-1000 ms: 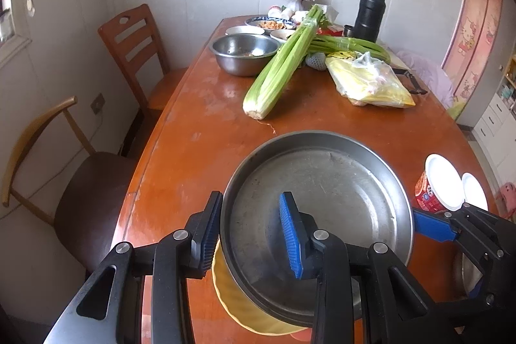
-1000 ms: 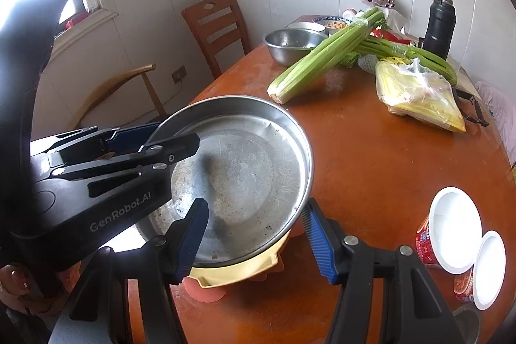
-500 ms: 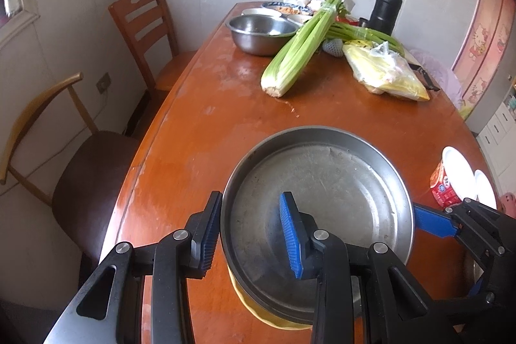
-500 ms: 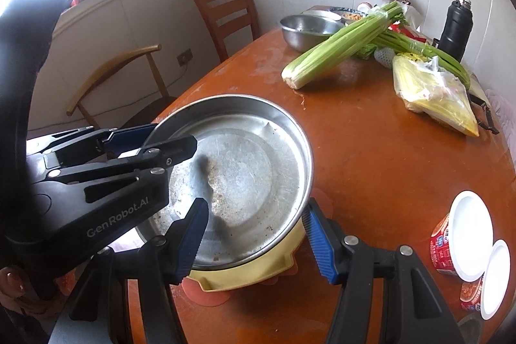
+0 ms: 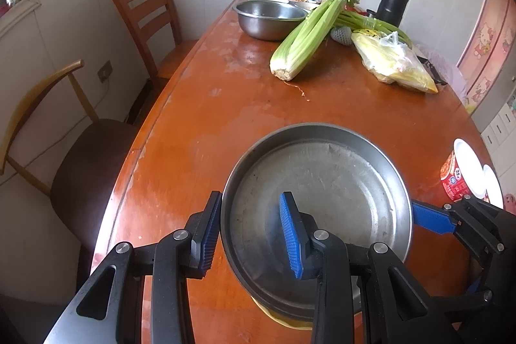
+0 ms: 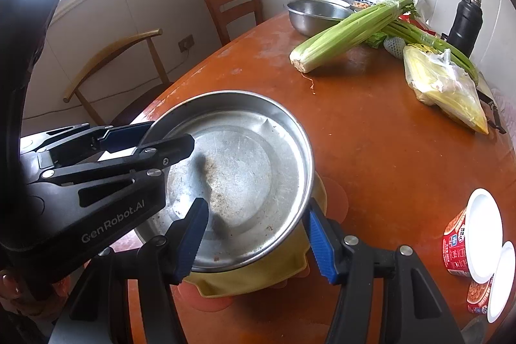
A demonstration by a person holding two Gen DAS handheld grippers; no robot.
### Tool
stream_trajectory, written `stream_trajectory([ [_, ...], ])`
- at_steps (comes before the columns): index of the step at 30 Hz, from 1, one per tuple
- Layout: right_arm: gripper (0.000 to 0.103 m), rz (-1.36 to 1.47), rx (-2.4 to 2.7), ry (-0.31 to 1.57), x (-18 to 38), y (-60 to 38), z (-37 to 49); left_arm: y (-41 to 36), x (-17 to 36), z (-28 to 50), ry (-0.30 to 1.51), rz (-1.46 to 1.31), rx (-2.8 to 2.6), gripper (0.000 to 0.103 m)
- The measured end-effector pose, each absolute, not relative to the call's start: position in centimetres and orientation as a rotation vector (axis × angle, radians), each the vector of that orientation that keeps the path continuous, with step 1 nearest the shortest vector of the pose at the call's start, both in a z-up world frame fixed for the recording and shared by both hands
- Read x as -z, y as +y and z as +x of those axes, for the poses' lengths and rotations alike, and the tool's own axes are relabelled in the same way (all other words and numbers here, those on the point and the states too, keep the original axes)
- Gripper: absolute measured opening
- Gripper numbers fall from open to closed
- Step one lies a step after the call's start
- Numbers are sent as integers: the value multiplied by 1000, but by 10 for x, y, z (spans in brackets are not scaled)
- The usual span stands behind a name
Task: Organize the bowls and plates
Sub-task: 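Carry the grey pan with the left gripper above the yellow shell plate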
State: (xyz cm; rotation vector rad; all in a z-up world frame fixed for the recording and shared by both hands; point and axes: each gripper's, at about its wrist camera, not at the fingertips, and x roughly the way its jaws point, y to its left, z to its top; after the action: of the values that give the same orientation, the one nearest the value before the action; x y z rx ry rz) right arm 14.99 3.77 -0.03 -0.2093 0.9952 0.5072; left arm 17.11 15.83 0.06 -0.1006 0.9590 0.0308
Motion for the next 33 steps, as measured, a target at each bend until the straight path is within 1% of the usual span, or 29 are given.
stream_trajectory([
  [18, 60, -228, -501, 1047, 19, 39, 157, 155, 7, 171, 981, -96, -17, 36],
  [33, 60, -284, -495, 1019, 15, 41, 152, 158, 10, 165, 997, -119, -3, 36],
])
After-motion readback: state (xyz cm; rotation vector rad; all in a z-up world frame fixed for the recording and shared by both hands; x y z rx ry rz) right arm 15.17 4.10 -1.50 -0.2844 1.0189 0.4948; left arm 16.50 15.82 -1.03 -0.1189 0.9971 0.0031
